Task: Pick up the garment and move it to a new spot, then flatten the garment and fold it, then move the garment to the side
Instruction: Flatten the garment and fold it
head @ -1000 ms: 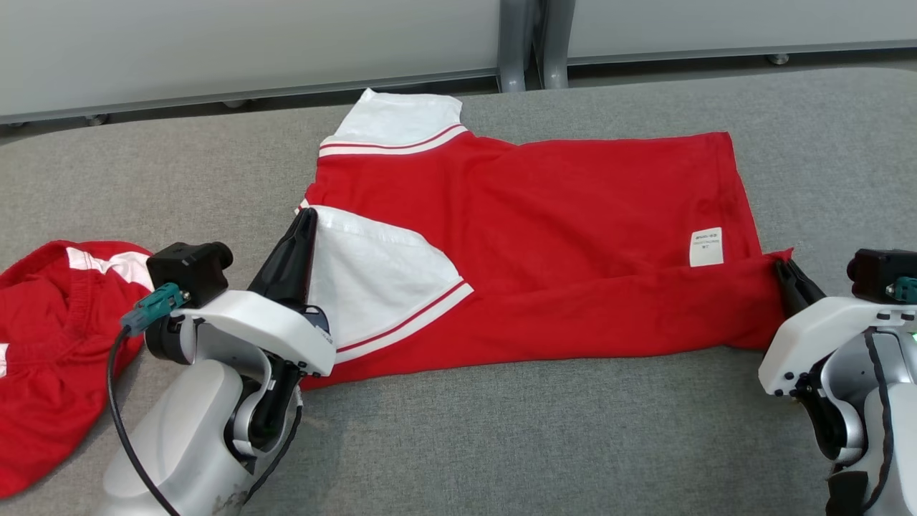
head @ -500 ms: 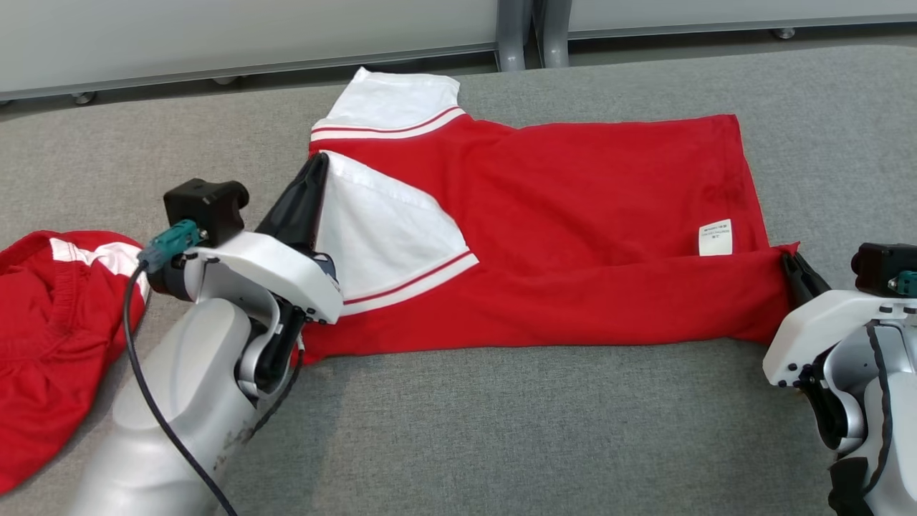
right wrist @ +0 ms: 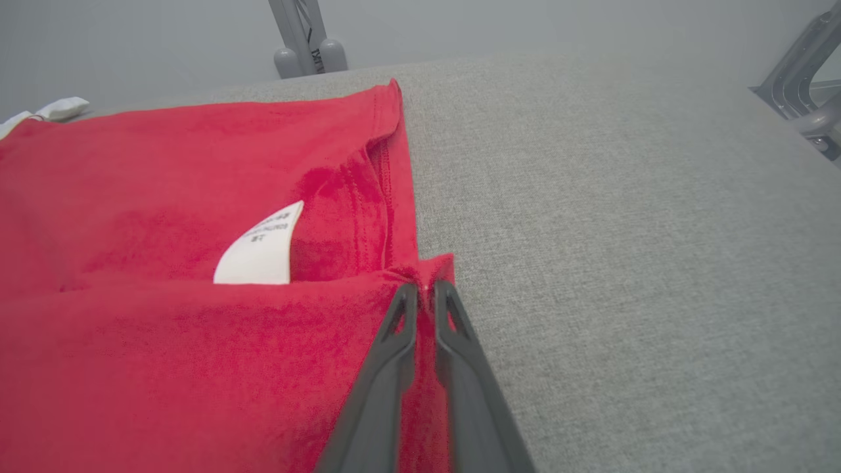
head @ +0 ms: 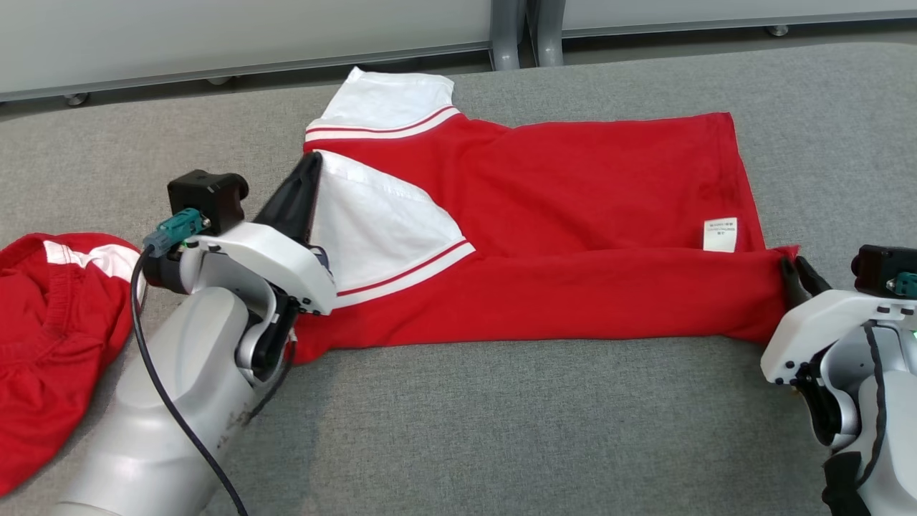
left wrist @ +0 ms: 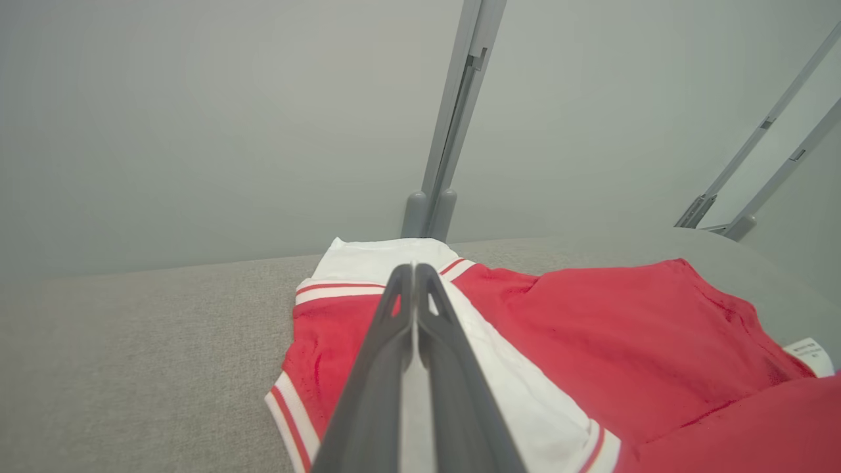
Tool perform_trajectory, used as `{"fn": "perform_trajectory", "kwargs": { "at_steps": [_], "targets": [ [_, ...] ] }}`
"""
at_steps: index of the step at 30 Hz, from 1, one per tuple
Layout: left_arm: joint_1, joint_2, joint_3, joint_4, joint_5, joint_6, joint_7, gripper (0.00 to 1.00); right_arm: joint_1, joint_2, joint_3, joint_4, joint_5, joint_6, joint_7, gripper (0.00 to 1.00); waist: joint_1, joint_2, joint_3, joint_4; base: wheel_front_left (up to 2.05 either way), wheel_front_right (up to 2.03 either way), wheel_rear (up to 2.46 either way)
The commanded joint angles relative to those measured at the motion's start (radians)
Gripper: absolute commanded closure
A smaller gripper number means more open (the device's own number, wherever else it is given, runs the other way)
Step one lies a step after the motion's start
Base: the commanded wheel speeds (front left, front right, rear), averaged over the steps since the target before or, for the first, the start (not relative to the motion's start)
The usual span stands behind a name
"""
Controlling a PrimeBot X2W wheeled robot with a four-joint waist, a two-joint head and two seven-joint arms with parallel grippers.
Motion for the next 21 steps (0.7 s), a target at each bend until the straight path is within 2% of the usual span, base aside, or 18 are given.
{"fn": "perform_trajectory", "kwargs": {
  "at_steps": [1, 6, 10, 16, 21],
  "targets": [
    [-0.025, 0.011, -0.003, 0.022, 0.017, 0.013, -0.009, 0.00, -0.015, 0.000, 0.007, 0.004, 0.006, 0.000, -0.005, 0.00, 0.0000, 0.0000, -0.002, -0.001, 0.00, 0.00, 0.00],
    [-0.021, 0.025, -0.016, 0.093, 0.045, 0.043, -0.013, 0.00, -0.012, 0.012, 0.020, -0.011, 0.048, 0.000, -0.005, 0.00, 0.0000, 0.0000, -0.032, 0.000, 0.00, 0.00, 0.00],
    [0.028, 0.046, -0.039, 0.090, 0.057, 0.059, 0.016, 0.00, 0.035, 0.011, 0.018, -0.066, 0.071, 0.000, 0.015, 0.00, 0.0000, 0.0000, -0.067, 0.011, 0.00, 0.00, 0.00],
    [0.142, 0.066, -0.098, 0.036, 0.048, 0.079, 0.163, 0.00, 0.127, -0.014, 0.009, -0.164, 0.055, 0.000, 0.079, 0.00, 0.0000, 0.0000, -0.103, 0.015, 0.00, 0.00, 0.00],
    [0.231, 0.099, -0.116, -0.065, 0.036, 0.135, 0.260, 0.00, 0.188, -0.005, -0.028, -0.256, 0.036, 0.000, 0.088, 0.00, 0.0000, 0.0000, -0.104, 0.001, 0.00, 0.00, 0.00]
  ]
}}
